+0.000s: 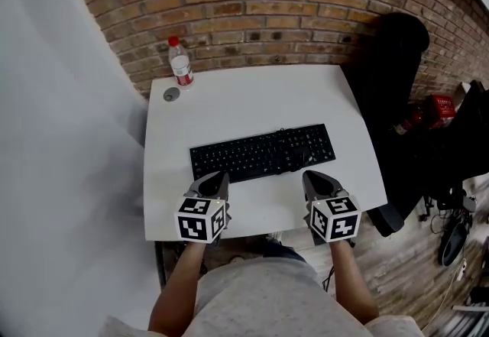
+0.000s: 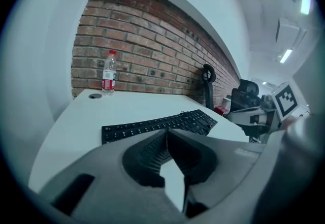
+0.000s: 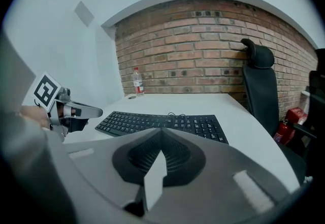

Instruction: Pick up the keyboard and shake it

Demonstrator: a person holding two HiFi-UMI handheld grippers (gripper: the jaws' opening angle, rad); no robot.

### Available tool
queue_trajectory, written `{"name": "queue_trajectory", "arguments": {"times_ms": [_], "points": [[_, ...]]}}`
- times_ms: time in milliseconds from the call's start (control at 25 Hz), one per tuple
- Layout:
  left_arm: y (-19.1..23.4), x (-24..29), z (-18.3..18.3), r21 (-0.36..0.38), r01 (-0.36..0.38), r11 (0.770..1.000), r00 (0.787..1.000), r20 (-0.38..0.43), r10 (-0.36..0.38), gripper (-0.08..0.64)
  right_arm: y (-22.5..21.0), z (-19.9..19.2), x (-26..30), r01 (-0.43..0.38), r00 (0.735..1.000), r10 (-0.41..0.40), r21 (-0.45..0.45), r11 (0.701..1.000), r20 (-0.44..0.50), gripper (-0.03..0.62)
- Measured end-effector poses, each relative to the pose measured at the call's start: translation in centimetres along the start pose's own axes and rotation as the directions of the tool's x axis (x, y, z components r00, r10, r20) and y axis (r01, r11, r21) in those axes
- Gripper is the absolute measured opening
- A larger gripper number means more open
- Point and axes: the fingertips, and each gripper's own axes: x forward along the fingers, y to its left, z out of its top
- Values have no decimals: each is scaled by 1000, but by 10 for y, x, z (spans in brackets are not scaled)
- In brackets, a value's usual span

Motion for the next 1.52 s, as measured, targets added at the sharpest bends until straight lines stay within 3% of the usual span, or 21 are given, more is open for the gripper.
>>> {"name": "queue_trajectory", "arguments": {"times_ms": [200,640,920,1120,1520], "points": [[18,16,1,-54,-49,997,999,-4,49,72,-28,3,22,-51,998,50,-16,999,-34,17],[71,25,-3,-128,-190,973,982,-38,187,210,-87,9,55,-102,991,100,-16,995,-90,115],[91,37,-10,-160,-218,963,975,-87,206,303,-118,8,73,-125,984,122,-17,992,-129,167],[100,43,-14,-224,-235,946,970,-111,214,350,-137,11,84,-147,978,145,3,989,-149,198],[106,60,-22,-269,-253,929,961,-176,211,401,-164,5,110,-201,951,219,100,974,-218,279]]}}
